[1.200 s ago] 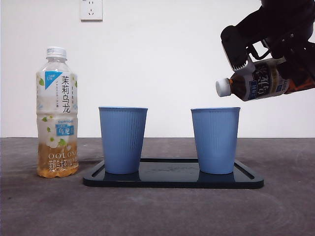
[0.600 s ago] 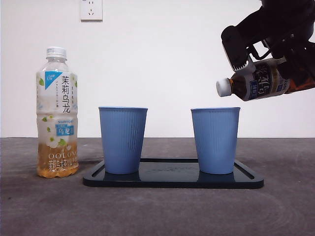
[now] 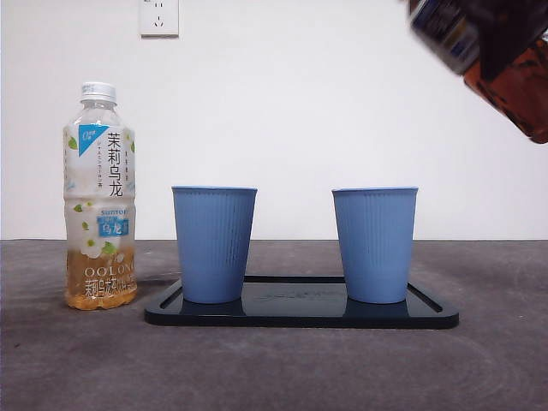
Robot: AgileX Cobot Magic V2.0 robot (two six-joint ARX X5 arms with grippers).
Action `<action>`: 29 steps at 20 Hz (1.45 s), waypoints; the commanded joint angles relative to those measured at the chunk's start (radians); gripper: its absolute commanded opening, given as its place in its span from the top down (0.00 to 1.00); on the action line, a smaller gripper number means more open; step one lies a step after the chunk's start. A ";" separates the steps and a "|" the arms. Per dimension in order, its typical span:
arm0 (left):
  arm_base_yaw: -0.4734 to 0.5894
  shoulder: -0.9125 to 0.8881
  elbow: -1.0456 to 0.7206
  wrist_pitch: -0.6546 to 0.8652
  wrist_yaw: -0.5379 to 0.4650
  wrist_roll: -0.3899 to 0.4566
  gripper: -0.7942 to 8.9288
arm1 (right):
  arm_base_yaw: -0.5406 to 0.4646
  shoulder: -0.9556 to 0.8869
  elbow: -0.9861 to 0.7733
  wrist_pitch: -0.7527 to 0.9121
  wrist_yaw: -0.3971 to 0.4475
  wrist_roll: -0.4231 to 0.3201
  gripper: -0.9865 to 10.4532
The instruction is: Pour the drink into the cup
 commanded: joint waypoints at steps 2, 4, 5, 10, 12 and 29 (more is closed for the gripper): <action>-0.003 0.004 0.018 0.011 -0.004 0.019 0.42 | -0.089 -0.050 -0.023 0.121 -0.183 0.280 0.84; -0.003 0.004 0.018 0.012 -0.004 0.018 0.42 | -0.126 -0.075 -0.104 0.230 -0.259 0.340 0.84; -0.003 0.004 0.018 0.013 -0.004 0.018 0.42 | -0.139 -0.085 -0.159 0.305 -0.283 0.367 0.84; -0.003 0.004 0.018 0.015 -0.004 0.015 0.42 | -0.153 -0.082 -0.407 0.669 -0.319 0.453 0.84; -0.003 0.004 0.018 0.018 -0.005 0.015 0.42 | -0.161 -0.061 -0.476 0.779 -0.321 0.456 0.84; -0.003 0.004 0.018 0.058 -0.030 -0.008 0.42 | -0.201 0.285 -0.526 1.094 -0.396 0.422 0.84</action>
